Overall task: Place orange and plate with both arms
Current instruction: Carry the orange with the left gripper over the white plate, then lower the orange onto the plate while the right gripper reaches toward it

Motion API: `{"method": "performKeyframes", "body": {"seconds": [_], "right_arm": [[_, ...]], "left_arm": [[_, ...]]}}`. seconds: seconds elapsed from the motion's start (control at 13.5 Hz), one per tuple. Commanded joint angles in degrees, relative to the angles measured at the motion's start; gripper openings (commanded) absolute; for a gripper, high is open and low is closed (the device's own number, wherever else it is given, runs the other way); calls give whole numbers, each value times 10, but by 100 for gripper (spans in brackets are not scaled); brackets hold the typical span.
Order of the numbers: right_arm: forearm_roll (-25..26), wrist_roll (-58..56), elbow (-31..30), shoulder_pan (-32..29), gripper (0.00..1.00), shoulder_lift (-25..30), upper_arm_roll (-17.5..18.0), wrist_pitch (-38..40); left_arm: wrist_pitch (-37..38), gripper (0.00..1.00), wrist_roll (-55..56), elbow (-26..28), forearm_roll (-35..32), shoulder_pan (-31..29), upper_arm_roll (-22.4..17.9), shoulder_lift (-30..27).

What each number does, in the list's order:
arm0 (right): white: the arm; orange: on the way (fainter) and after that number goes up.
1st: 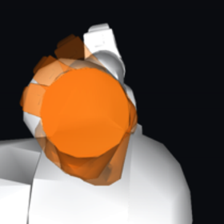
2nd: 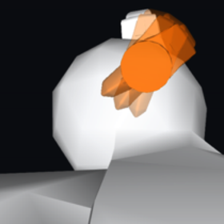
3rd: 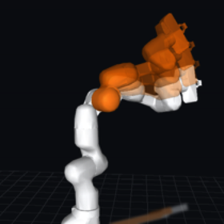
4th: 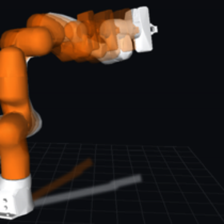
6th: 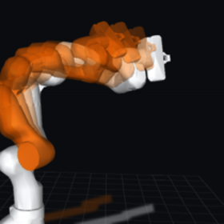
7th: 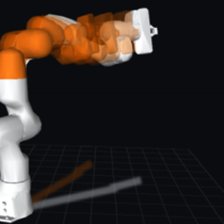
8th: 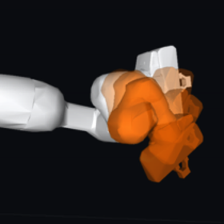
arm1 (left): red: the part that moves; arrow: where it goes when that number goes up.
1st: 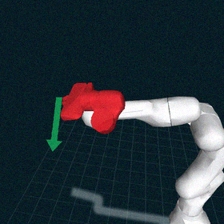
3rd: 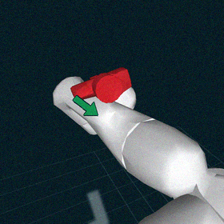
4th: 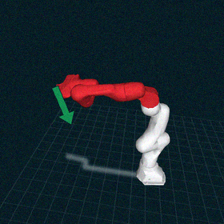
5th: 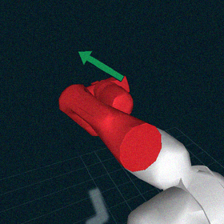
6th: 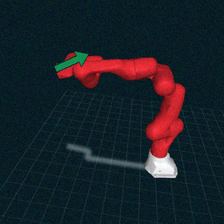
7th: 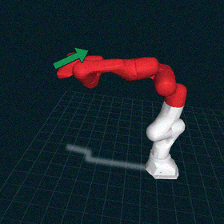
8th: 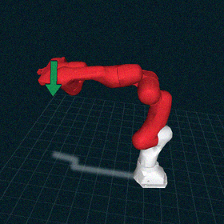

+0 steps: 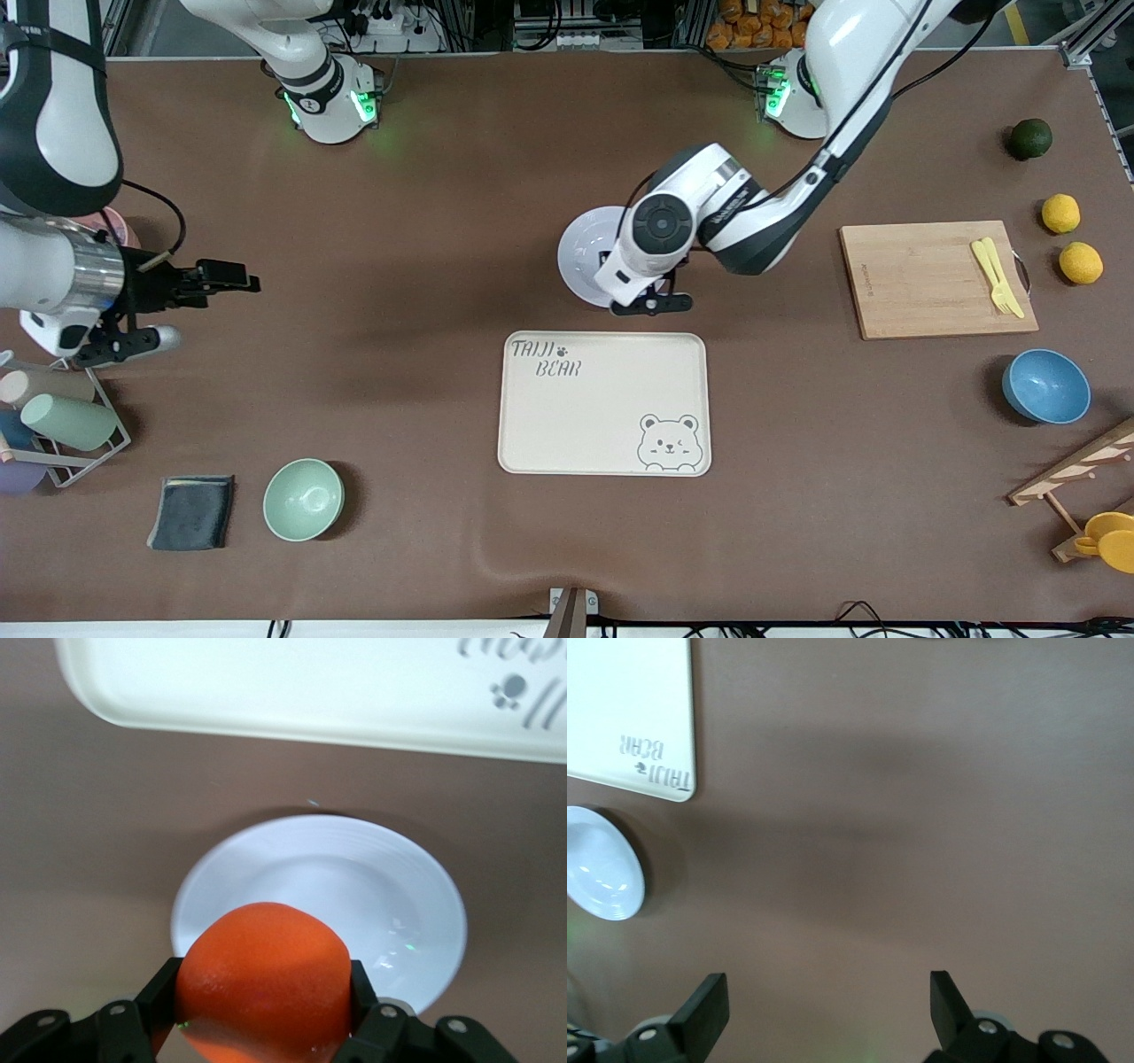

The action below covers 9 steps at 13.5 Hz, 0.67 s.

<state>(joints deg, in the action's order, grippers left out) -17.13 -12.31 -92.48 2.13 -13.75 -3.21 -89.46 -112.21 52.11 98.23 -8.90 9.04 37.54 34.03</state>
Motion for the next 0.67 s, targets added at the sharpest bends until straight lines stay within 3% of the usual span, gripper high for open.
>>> {"method": "performKeyframes", "body": {"seconds": [0.0,0.3,0.52,0.59], "right_arm": [[-26,6,-53,7,100,11,-2,-47],[-30,11,-83,35,100,11,-2,-82],[-126,16,-146,38,100,12,-2,-122],[-131,17,-158,43,100,12,-2,-135]], "left_arm": [[11,5,33,-38,-6,39,-9,45],[6,3,52,-38,-10,112,-61,61],[6,4,57,-37,-10,132,-73,77],[6,13,63,-37,-12,132,-73,82]]}}
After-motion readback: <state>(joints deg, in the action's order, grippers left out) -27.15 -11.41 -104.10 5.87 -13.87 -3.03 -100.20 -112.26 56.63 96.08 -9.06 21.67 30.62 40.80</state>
